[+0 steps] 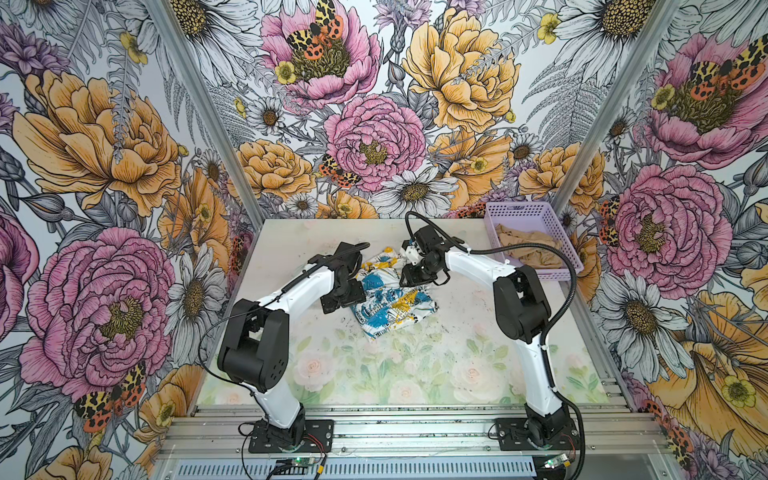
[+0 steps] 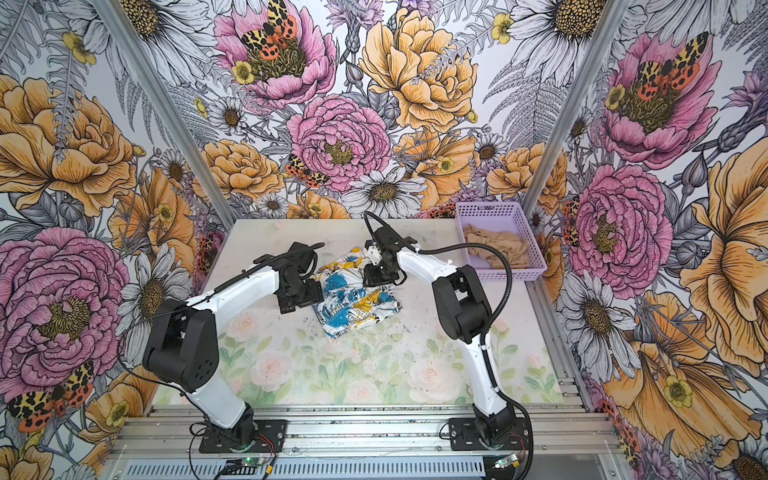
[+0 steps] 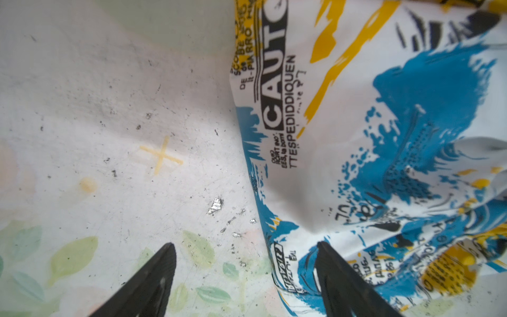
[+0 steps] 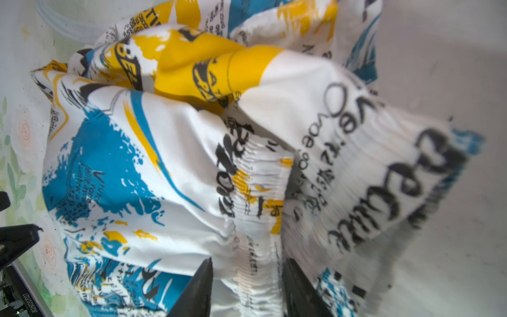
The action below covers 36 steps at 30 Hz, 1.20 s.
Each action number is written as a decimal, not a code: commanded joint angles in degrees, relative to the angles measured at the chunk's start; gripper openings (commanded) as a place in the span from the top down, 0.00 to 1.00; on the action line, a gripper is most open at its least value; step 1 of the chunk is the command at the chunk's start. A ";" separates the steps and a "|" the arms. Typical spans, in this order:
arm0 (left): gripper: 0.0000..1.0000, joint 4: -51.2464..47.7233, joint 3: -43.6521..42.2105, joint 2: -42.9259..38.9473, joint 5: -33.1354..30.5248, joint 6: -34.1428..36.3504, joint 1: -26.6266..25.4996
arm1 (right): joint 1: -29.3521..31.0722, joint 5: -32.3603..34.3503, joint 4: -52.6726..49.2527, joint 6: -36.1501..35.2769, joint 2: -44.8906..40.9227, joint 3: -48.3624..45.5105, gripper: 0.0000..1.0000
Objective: Fold and stack the mixed laundry pile
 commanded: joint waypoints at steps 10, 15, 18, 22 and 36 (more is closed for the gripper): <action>0.19 1.33 -0.96 -2.21 0.74 0.39 0.69 | -0.33 -7.10 0.20 -0.56 2.67 2.30 0.53; 0.19 1.35 -1.12 -2.19 0.74 0.37 0.73 | -0.41 -6.47 0.52 -0.28 2.32 1.34 0.63; 0.19 1.42 -1.20 -2.37 0.65 0.20 0.81 | -0.66 -4.65 1.96 0.26 0.45 0.15 0.71; 0.19 1.41 -1.39 -2.64 0.66 0.42 0.91 | -0.82 -4.87 3.09 0.67 -1.84 -0.16 0.89; 0.19 1.27 -3.03 -4.99 0.58 0.73 2.64 | -0.94 -6.97 3.07 1.39 -10.75 -1.55 1.00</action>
